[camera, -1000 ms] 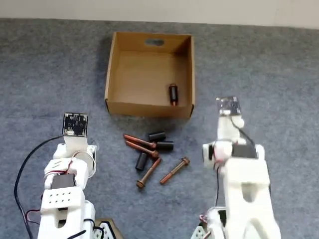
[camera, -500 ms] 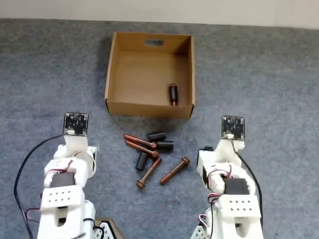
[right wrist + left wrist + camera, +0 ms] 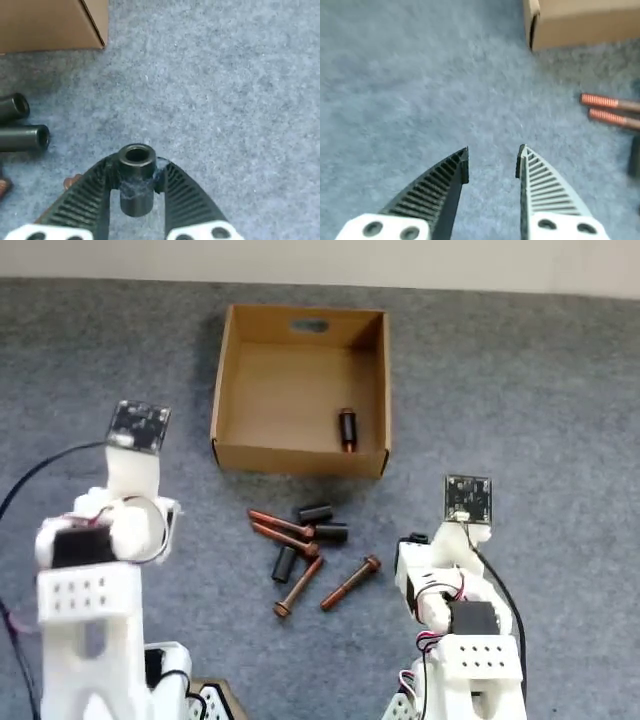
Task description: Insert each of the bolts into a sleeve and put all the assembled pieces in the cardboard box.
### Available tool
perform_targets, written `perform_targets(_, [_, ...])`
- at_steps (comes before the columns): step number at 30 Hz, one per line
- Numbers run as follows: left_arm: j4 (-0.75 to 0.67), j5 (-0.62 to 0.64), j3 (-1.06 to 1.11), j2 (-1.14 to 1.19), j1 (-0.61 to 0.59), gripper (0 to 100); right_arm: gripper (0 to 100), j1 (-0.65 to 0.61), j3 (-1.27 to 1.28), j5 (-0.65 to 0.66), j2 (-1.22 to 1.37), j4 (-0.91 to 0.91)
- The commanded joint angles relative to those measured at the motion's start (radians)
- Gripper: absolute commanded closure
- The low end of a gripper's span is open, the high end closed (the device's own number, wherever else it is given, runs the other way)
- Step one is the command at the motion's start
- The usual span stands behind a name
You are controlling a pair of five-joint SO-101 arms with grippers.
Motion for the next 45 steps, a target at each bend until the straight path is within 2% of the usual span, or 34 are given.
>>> perform_targets(1, [0.011, 0.006, -0.074, 0.151, 0.074, 82, 99.1, -0.007, -0.005, -0.011, -0.010, -0.016])
perform_targets(4, [0.011, 0.121, -0.116, 0.216, 0.139, 82, 99.1, -0.007, -0.005, -0.011, -0.010, -0.016])
perform_targets(9, [0.009, 0.295, -0.136, 0.242, 0.311, 74, 99.1, -0.007, -0.004, -0.011, -0.010, -0.016])
perform_targets(12, [0.002, 0.356, -0.131, 0.243, 0.394, 74, 99.1, -0.007, -0.004, -0.011, -0.010, -0.016])
perform_targets(16, [-0.118, 0.354, -0.073, 0.245, 0.420, 74, 99.1, -0.008, -0.004, -0.011, -0.010, -0.016])
perform_targets(21, [-0.285, 0.353, 0.117, 0.245, 0.421, 74, 99.1, -0.008, 0.004, -0.011, -0.010, -0.016])
perform_targets(30, [-0.397, 0.353, 0.162, 0.254, 0.417, 74, 99.1, -0.008, 0.018, -0.011, -0.013, -0.021])
perform_targets(32, [-0.368, 0.341, 0.162, 0.286, 0.441, 74, 99.1, -0.008, 0.019, -0.011, -0.013, -0.021])
perform_targets(35, [-0.256, 0.149, 0.163, 0.344, 0.535, 74, 99.1, -0.008, 0.021, -0.011, -0.013, -0.021])
perform_targets(36, [-0.230, 0.124, 0.163, 0.358, 0.568, 74, 99.1, -0.008, 0.021, -0.011, -0.013, -0.021])
perform_targets(42, [-0.212, 0.269, 0.163, 0.354, 0.696, 74, 99.1, -0.008, 0.021, -0.011, -0.015, -0.021])
perform_targets(45, [-0.207, 0.285, 0.170, 0.349, 0.756, 74, 99.1, -0.008, 0.021, -0.011, -0.015, -0.021])
